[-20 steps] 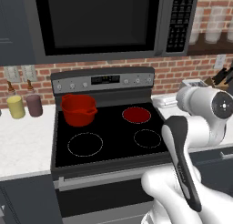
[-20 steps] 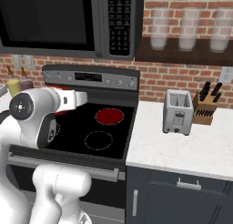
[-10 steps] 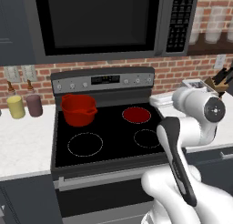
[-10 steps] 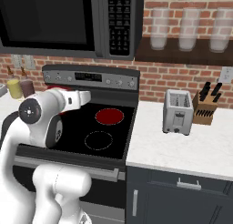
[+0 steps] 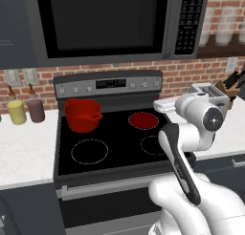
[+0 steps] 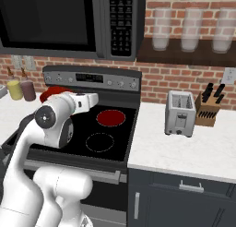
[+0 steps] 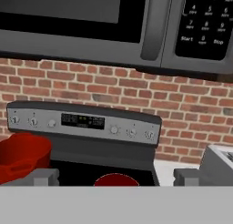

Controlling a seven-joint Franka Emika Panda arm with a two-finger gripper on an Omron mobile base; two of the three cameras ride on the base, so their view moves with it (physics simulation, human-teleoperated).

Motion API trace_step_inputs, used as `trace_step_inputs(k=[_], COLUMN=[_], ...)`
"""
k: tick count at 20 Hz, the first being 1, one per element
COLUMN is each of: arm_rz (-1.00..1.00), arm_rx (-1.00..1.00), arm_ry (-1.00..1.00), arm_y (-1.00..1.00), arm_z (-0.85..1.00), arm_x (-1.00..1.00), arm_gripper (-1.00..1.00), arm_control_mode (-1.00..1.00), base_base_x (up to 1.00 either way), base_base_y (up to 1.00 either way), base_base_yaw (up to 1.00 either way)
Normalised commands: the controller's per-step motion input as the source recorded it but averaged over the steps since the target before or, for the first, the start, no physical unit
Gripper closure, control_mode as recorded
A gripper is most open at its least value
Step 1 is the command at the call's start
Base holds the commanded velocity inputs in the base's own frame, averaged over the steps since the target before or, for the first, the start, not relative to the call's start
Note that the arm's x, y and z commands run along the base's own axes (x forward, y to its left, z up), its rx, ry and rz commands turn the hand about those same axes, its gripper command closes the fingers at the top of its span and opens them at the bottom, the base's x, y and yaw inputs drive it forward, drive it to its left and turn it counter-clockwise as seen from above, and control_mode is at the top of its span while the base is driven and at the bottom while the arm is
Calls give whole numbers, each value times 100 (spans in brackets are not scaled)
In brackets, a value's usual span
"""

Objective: Turn off the rear right burner of the stove.

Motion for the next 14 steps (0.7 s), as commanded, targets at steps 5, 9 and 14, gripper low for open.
trace_step_inputs(k=[5, 9, 14], arm_rz=[3, 3, 1], arm_rx=[0, 0, 0], arm_ry=[-4, -1, -1], arm_y=[-16, -13, -4], arm_z=[-10, -4, -4], arm_x=[49, 47, 46], arm_gripper=[-100, -100, -100], arm_control_mode=[-100, -100, -100], base_base_x=[0, 0, 0], base_base_y=[0, 0, 0], base_base_yaw=[0, 0, 0])
